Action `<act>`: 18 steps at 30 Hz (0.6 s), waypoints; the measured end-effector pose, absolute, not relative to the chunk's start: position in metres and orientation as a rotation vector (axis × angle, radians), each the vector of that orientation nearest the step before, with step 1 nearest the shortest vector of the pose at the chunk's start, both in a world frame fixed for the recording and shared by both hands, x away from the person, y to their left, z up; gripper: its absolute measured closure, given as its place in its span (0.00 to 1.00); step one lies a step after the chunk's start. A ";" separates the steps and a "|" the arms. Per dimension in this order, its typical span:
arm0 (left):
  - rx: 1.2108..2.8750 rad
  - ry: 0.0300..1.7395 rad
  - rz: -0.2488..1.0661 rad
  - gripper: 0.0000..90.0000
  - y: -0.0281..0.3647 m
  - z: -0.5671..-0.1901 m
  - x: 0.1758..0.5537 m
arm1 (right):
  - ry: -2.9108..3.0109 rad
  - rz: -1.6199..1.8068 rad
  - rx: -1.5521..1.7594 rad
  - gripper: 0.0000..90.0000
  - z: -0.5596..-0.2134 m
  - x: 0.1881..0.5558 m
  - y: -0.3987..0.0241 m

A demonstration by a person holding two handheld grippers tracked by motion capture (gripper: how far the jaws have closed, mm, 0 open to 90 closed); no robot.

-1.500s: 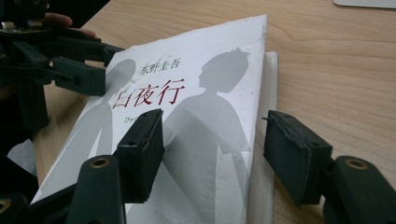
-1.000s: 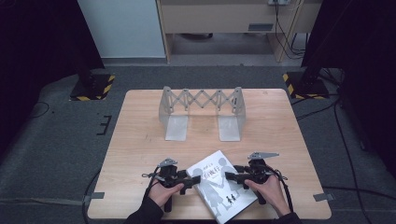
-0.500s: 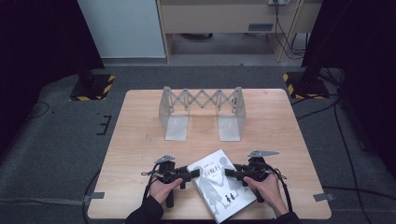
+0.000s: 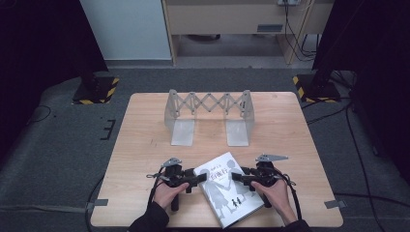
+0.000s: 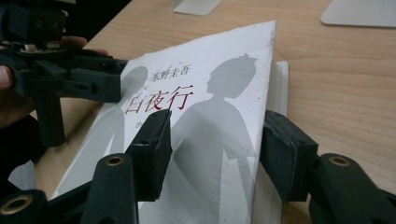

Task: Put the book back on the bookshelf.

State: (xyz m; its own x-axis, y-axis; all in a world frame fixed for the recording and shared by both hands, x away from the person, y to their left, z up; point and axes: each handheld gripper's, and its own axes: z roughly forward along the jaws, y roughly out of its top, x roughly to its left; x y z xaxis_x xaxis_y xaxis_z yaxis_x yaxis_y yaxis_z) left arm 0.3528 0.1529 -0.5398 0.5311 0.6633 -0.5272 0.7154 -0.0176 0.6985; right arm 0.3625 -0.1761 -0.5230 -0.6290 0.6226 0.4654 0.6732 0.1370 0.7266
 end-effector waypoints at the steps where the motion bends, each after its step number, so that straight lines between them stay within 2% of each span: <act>1: 1.719 1.165 -0.063 0.29 0.153 -0.540 0.353 | -2.325 -1.549 -1.327 0.50 -0.522 0.362 -0.177; 18: 1.747 1.110 -0.083 0.15 0.150 -0.542 0.352 | -2.235 -1.764 -1.231 0.46 -0.501 0.360 -0.180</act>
